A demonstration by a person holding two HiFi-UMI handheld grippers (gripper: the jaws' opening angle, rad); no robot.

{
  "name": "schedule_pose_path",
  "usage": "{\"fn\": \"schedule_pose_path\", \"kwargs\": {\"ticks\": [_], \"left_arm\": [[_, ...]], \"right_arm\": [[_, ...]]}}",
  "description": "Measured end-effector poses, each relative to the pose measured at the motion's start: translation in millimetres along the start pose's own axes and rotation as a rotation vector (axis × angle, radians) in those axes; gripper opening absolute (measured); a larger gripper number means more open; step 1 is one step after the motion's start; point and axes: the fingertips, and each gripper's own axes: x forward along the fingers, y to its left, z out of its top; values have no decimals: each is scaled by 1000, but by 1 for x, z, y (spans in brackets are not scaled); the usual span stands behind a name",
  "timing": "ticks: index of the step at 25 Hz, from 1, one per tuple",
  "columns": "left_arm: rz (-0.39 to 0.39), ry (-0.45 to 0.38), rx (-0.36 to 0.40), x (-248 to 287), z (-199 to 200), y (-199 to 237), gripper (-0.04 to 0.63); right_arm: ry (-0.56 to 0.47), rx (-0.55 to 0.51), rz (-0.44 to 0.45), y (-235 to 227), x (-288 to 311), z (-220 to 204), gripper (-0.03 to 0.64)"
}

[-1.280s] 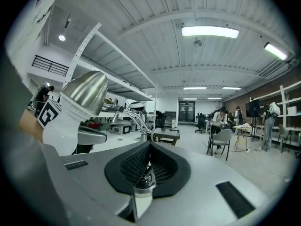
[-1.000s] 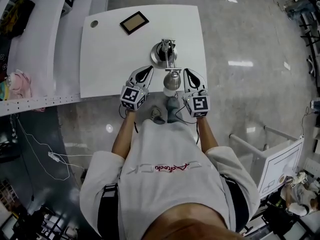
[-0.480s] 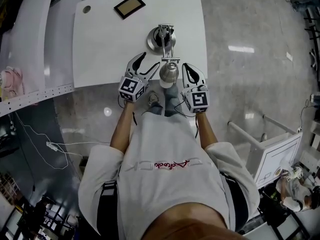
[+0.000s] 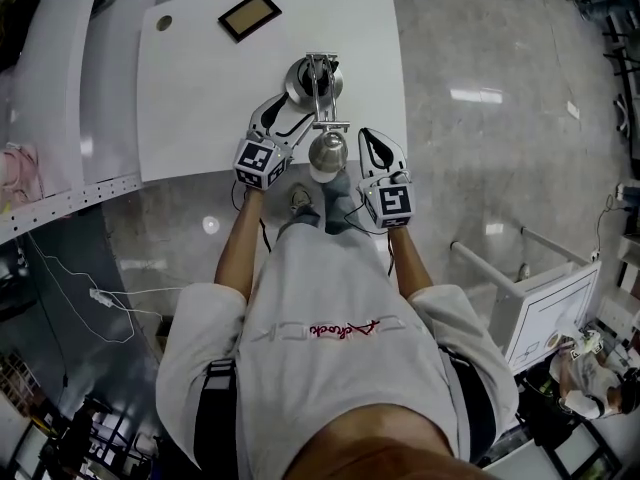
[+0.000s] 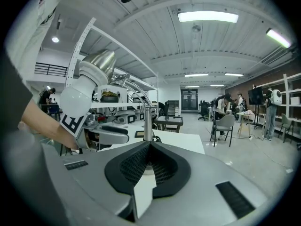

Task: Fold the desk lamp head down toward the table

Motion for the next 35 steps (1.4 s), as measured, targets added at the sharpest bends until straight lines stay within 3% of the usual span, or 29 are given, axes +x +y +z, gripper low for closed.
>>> {"fn": "schedule_pose_path", "kwargs": {"ticks": [12, 21, 26, 35], "left_arm": [[-65, 26, 67, 87, 23, 23, 296], [-109, -2, 95, 118, 46, 15, 278], [-107, -14, 112, 116, 49, 18, 143], [-137, -2, 127, 117, 46, 16, 137]], "right_arm": [[20, -3, 5, -8, 3, -1, 18], [14, 1, 17, -5, 8, 1, 18], [13, -5, 29, -2, 12, 5, 18], [-27, -52, 72, 8, 19, 19, 18]]}}
